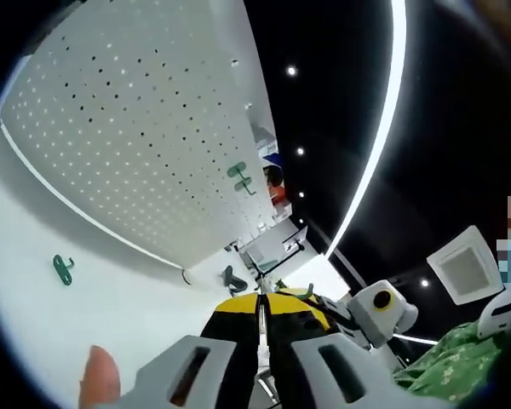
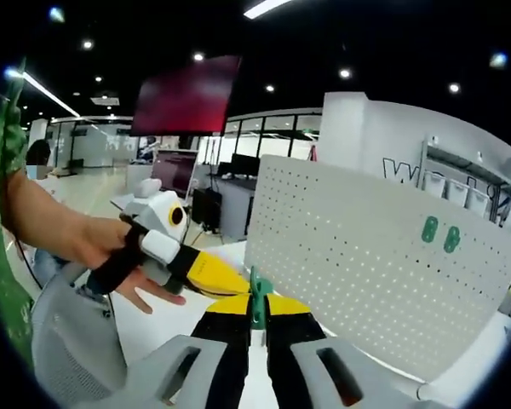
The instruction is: Insert the hook assembly into the mounting plate slot until the hook locks in place.
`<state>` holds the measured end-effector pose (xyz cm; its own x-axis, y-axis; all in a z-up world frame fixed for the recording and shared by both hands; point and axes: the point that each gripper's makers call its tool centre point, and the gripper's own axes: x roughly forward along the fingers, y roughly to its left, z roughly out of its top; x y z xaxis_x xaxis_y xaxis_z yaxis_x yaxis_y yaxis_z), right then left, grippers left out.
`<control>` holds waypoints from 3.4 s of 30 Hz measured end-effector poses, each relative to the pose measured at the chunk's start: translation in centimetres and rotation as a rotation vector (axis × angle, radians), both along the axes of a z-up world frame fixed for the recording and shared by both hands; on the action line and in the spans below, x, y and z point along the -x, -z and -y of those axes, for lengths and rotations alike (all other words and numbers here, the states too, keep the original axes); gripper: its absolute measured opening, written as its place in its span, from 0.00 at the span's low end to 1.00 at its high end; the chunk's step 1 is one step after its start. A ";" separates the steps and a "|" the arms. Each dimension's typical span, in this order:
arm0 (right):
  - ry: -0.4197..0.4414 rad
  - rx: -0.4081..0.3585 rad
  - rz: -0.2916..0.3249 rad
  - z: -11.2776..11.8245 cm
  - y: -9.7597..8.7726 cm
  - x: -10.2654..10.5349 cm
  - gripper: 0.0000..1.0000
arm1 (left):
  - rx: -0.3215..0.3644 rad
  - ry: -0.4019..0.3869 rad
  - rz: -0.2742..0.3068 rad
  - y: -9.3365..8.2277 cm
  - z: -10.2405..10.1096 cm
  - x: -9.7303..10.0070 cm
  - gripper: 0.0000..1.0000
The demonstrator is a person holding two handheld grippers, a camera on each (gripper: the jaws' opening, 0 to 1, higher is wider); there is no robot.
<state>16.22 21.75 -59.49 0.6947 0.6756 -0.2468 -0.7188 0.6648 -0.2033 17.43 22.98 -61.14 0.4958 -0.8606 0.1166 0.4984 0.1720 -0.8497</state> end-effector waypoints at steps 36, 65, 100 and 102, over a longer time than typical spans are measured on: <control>0.018 0.102 -0.037 0.8 2.2 -0.3 0.01 | -0.474 -0.043 0.337 0.0 1.3 0.8 0.01; 0.075 0.030 0.000 1.9 0.5 -1.4 0.00 | -0.640 -0.143 0.598 -1.3 0.7 0.5 0.14; 0.286 -0.111 0.017 4.4 -2.0 -5.5 0.00 | -0.735 -0.402 0.699 -4.1 -1.9 1.3 0.95; 0.294 -0.115 0.021 4.4 -2.1 -5.8 0.00 | -0.726 -0.418 0.709 -4.5 -2.0 1.3 1.00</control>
<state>22.01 17.36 -57.36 0.8684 0.4680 -0.1641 -0.4891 0.8629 -0.1273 16.14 24.95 -56.60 0.7851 -0.6189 0.0243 0.6194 0.7848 -0.0209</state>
